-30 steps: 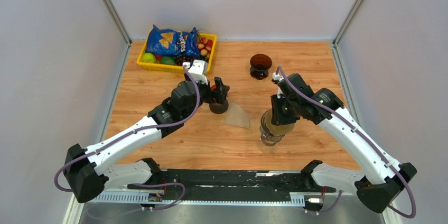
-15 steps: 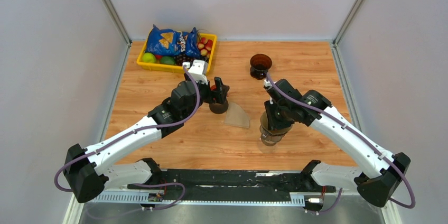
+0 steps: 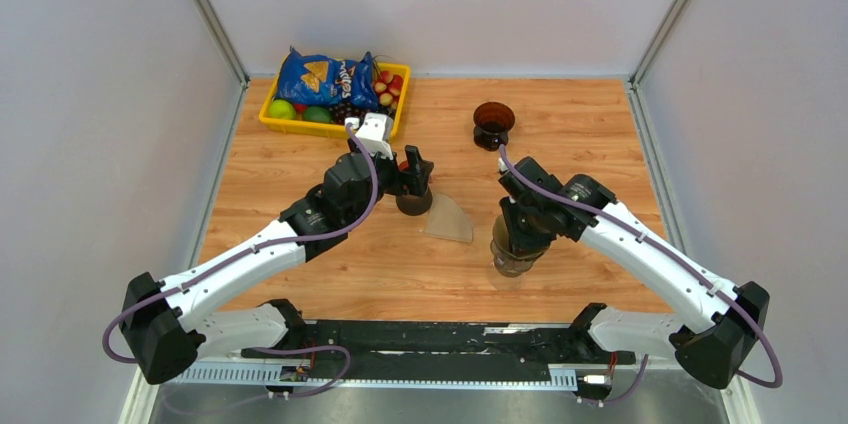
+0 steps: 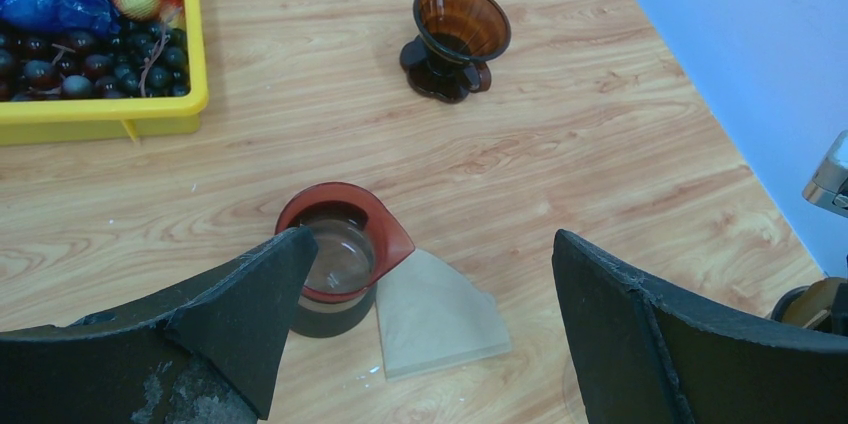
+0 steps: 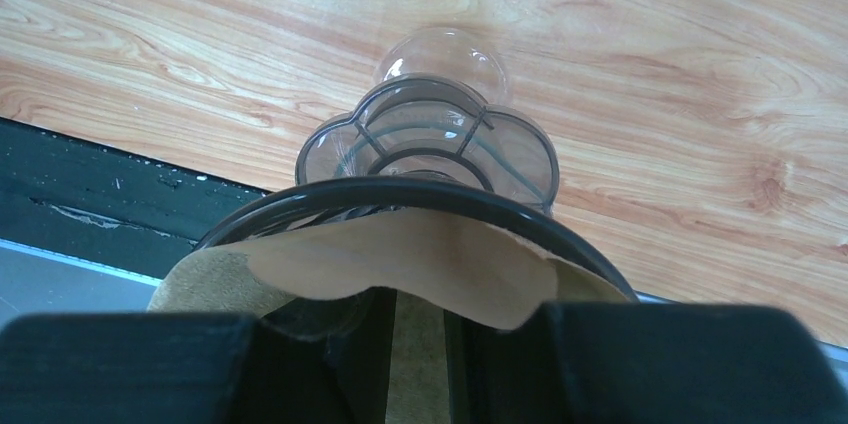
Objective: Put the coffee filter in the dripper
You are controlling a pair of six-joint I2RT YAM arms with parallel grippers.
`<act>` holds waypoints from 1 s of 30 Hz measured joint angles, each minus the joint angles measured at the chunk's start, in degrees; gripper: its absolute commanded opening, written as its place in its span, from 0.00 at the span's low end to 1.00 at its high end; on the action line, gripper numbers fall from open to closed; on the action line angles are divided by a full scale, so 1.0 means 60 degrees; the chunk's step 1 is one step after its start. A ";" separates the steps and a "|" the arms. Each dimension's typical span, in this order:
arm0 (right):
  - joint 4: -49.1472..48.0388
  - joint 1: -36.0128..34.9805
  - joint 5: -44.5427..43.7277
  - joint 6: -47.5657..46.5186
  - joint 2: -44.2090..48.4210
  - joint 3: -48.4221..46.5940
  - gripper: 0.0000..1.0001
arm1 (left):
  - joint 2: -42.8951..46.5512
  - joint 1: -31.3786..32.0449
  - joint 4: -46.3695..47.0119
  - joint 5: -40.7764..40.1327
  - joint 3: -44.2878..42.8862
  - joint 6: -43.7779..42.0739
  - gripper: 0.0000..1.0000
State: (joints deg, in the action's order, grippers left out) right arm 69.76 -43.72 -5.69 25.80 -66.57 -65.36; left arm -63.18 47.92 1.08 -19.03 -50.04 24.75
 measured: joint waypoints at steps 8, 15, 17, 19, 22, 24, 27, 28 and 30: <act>-0.0033 -0.0073 -0.0062 0.0044 -0.0025 0.0033 0.27 | 0.0004 0.0000 -0.0004 -0.0040 0.0000 0.0000 1.00; -0.0087 -0.0149 -0.0142 0.0051 -0.0142 0.0138 0.27 | 0.0004 0.0000 0.0000 -0.0095 0.0000 0.0000 1.00; -0.0098 -0.0175 -0.0160 0.0058 -0.0142 0.0146 0.27 | 0.0011 0.0000 -0.0004 -0.0098 0.0000 0.0000 1.00; -0.0109 -0.0193 -0.0197 0.0084 -0.0142 0.0160 0.28 | 0.0022 0.0000 0.0000 -0.0098 0.0000 -0.0004 1.00; -0.0135 -0.0204 -0.0233 0.0117 -0.0138 0.0189 0.28 | 0.0033 0.0000 -0.0004 -0.0106 0.0000 0.0000 1.00; -0.0138 -0.0204 -0.0237 0.0120 -0.0131 0.0189 0.30 | 0.0033 0.0000 -0.0004 -0.0109 0.0000 -0.0004 1.00; -0.0135 -0.0211 -0.0259 0.0124 -0.0124 0.0189 0.30 | 0.0033 0.0000 -0.0004 -0.0113 0.0000 -0.0004 1.00; -0.0135 -0.0222 -0.0266 0.0124 -0.0120 0.0186 0.30 | 0.0033 0.0000 -0.0004 -0.0124 0.0000 -0.0004 1.00; -0.0127 -0.0251 -0.0273 0.0124 -0.0120 0.0171 0.31 | 0.0036 0.0000 -0.0004 -0.0135 0.0000 -0.0004 1.00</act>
State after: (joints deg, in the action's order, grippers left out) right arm 68.99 -45.23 -7.33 26.55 -67.29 -64.34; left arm -62.96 47.92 1.06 -19.84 -50.04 24.73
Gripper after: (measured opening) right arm 0.291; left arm 0.998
